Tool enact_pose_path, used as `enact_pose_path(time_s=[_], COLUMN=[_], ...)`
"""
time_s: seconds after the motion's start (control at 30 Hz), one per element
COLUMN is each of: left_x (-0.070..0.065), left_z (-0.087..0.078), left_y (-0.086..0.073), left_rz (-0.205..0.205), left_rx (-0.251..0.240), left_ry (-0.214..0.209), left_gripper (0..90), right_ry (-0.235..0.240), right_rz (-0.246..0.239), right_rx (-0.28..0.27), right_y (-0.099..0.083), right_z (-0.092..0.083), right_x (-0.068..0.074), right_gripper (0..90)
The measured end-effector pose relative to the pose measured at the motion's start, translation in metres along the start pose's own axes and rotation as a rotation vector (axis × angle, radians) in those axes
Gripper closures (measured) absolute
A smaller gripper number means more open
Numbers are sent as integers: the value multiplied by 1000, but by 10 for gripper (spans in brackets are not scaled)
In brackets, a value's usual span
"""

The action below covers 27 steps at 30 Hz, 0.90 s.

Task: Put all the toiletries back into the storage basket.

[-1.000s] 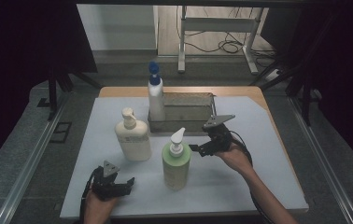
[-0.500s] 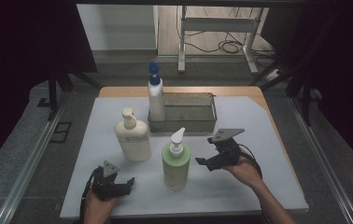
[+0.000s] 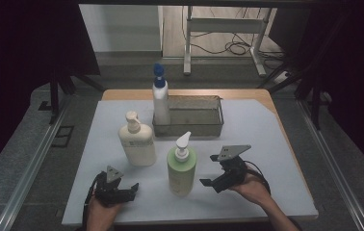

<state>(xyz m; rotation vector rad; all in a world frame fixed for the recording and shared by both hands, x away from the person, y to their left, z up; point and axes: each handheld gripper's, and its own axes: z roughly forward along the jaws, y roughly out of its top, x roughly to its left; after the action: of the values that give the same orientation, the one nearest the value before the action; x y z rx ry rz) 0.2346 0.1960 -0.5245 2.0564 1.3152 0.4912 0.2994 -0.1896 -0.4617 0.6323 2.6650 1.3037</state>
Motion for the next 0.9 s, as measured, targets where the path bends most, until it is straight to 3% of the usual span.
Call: enact_pose_path(time_s=[0.37, 0.9], left_x=[0, 0], left_z=[0, 0], left_y=[0, 0], left_rz=[0, 0], left_rx=[0, 0], left_ry=[0, 0], left_gripper=[122, 122], right_ry=[60, 80], right_rz=[-47, -67], right_rx=[-27, -52], right_y=[22, 49], right_z=[4, 13], right_x=[20, 31], right_gripper=[26, 30])
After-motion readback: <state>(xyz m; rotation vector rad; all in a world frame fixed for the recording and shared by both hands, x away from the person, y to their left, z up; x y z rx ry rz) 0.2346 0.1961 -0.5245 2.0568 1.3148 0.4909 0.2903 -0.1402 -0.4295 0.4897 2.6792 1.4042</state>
